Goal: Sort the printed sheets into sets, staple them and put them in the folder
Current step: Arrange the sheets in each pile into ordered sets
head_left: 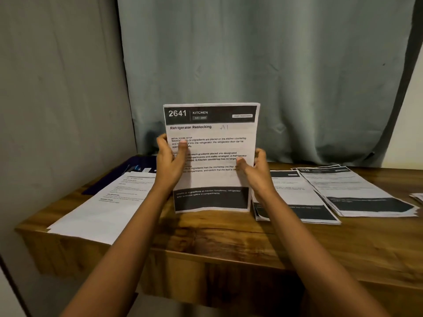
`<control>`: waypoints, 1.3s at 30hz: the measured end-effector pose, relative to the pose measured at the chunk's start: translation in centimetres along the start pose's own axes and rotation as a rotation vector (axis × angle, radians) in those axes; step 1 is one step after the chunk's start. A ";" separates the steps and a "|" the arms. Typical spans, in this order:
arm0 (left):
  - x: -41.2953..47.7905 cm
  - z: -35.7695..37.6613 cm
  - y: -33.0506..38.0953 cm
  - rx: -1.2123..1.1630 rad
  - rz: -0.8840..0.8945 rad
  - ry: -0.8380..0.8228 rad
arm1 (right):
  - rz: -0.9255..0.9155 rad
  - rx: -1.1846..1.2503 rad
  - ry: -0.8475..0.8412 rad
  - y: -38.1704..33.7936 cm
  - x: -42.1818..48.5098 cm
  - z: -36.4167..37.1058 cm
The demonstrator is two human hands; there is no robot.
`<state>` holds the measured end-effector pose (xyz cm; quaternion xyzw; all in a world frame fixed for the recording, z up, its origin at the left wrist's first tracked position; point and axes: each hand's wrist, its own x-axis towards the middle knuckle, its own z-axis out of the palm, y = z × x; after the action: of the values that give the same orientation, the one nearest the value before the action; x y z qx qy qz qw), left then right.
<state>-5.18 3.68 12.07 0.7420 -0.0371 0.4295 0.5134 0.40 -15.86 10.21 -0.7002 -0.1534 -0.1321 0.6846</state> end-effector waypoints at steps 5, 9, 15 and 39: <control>1.2 -0.1 0.5 -0.043 -0.006 0.015 | -0.055 -0.092 0.010 -0.9 0.9 0.5; -0.3 0.3 -1.5 0.041 -0.043 0.013 | -0.090 -0.213 -0.010 0.2 0.2 0.6; 0.8 0.1 -0.1 0.200 -0.036 0.063 | -0.132 -0.358 0.042 -1.0 1.4 0.2; -4.7 1.5 -6.1 0.765 -0.228 -0.223 | 0.250 -0.785 -0.186 6.2 -0.5 -0.1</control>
<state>-4.24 3.53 4.27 0.9206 0.1524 0.2698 0.2378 2.35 -16.06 4.29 -0.9301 -0.0664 -0.0330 0.3598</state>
